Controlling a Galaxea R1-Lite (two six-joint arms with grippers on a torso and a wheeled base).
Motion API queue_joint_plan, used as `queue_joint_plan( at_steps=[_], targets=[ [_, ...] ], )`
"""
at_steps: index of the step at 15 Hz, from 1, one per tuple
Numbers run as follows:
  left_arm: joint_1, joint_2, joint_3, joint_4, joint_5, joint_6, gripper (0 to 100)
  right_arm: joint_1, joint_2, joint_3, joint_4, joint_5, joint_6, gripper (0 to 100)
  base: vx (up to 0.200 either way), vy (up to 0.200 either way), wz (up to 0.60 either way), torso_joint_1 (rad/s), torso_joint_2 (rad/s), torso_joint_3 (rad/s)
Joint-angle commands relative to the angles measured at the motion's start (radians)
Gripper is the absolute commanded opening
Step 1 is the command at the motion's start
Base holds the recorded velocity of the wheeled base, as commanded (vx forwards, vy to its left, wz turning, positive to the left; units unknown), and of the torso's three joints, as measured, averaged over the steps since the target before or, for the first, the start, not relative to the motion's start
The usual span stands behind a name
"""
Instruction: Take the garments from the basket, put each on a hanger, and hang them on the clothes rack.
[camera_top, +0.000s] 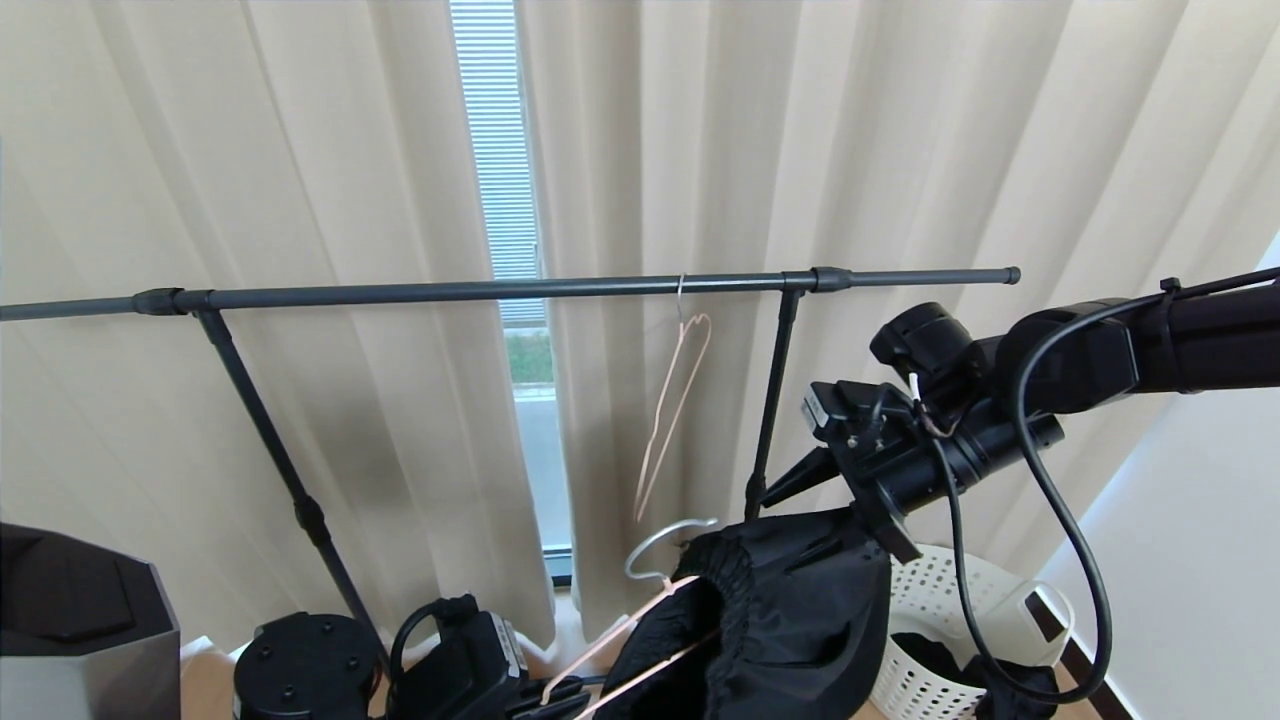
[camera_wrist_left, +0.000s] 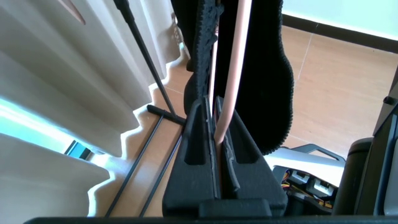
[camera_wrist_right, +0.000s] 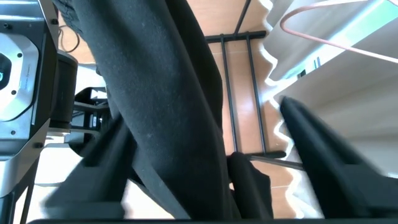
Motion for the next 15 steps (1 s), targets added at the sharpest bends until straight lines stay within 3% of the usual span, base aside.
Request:
queue_joint_plan(
  at_steps=[1, 15],
  targets=[
    [0.0, 0.001, 0.0, -0.001, 0.0, 0.0, 0, 0.001, -0.002, 0.003, 0.001, 0.0, 0.0, 0, 0.0, 0.0, 0.0, 0.0, 0.0, 0.0],
    [0.037, 0.015, 0.0, -0.001, 0.0, -0.024, 0, 0.004, -0.112, 0.059, 0.01, -0.001, 0.001, 0, 0.0, 0.0, 0.0, 0.0, 0.0, 0.0]
  ],
)
